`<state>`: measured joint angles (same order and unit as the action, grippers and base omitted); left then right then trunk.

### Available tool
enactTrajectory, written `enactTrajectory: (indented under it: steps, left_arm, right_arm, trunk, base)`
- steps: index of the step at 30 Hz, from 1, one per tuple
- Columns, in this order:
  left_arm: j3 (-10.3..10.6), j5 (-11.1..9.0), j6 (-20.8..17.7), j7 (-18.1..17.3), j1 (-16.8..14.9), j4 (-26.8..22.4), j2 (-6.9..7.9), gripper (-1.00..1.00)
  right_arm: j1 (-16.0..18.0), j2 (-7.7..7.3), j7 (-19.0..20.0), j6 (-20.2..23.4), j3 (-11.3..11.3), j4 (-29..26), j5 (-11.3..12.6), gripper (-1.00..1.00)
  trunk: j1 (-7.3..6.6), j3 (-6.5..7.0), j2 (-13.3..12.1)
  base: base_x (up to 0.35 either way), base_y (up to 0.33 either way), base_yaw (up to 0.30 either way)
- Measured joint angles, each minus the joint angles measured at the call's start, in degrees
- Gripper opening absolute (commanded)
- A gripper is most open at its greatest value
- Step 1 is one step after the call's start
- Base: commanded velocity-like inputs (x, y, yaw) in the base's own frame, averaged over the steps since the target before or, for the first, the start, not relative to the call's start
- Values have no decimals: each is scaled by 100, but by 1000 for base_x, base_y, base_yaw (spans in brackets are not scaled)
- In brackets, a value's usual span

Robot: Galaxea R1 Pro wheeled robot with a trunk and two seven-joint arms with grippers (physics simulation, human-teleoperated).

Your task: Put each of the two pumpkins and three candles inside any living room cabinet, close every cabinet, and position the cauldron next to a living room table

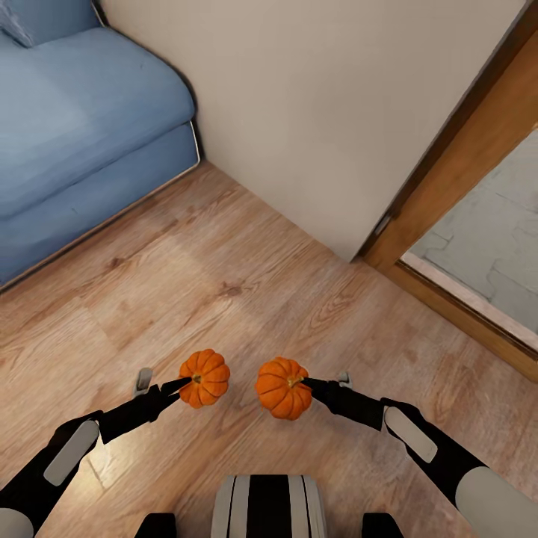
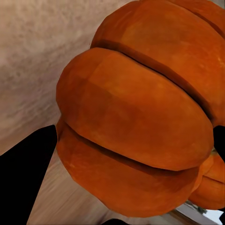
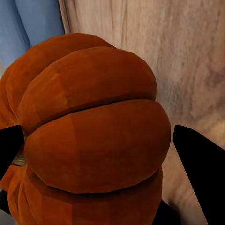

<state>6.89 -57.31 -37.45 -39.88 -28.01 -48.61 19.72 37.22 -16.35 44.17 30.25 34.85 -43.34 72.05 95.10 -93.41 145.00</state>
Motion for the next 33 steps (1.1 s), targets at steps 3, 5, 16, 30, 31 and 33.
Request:
enactTrajectory:
  steps: [3, 5, 16, 30, 31, 33]
  left_arm:
    - [3, -12, -9, -6, 0, -23, 0, -100]
    - [7, -10, -17, -4, 0, -39, 0, -100]
    - [36, -18, -68, -7, 0, -69, 0, -100]
    - [68, -71, -98, -25, 0, -158, 73, -100]
    - [73, -70, -98, -25, 0, -179, 72, -100]
    - [82, -83, -108, -25, 0, -257, 72, -100]
  right_arm:
    - [0, -2, 0, -3, 0, 0, 7, -100]
    - [0, -2, 0, -4, 0, 0, 7, -100]
    - [0, -8, -21, -17, 0, 0, 7, -100]
    - [-1, -18, -53, -643, 11, 44, -152, -100]
    - [0, -16, -47, -643, 7, 40, -166, -100]
    - [-4, -13, -38, -647, 10, 37, -204, -100]
  trunk:
    - [-8, 67, -4]
    - [-13, 111, -7]
    - [-41, 355, -21]
    - [-77, 665, -40]
    - [-80, 687, -42]
    - [-85, 732, -44]
  base:
    - [0, 0, 0]
    - [0, 0, 0]
    - [0, 0, 0]
    - [0, 0, 0]
    - [0, 0, 0]
    - [0, 0, 0]
